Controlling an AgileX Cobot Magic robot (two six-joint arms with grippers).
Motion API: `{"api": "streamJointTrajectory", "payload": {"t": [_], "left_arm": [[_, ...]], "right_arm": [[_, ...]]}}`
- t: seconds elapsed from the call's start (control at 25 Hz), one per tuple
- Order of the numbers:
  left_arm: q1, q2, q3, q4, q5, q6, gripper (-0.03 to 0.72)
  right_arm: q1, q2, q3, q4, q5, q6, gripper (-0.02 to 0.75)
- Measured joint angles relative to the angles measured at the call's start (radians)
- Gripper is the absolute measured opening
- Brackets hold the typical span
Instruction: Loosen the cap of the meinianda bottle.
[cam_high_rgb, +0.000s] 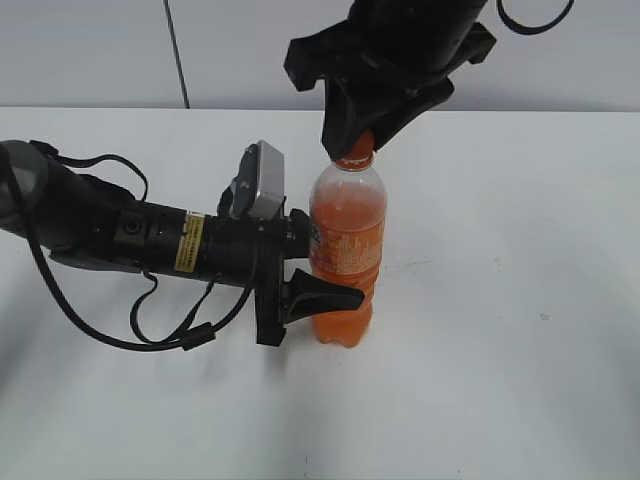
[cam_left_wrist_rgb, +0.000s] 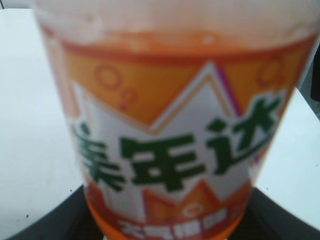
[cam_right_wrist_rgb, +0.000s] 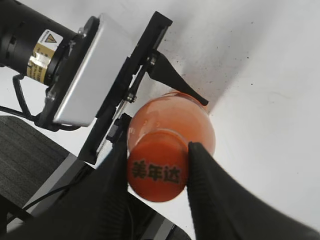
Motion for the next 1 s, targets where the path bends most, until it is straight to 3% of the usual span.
{"api": "streamJointTrajectory", "payload": {"t": [0.2,0.52,0.68,1.0], "left_arm": [[0.000,0.000,0.000,0.000,0.000,0.000,0.399],[0.000,0.000,0.000,0.001,0.000,0.000,0.399],[0.000,0.000,0.000,0.001,0.000,0.001,0.399],[0.000,0.000,0.000,0.001,0.000,0.001,0.399]], "right_arm": [[0.000,0.000,0.000,-0.002,0.000,-0.214,0.269],[0.000,-0.003,-0.001,-0.002,0.001,-1.243,0.269],[0.000,-0.005,-0.001,-0.003,0.002,-1.372,0.269],[0.000,-0.006,-0.001,-0.003,0.002,-1.362,0.288]]}}
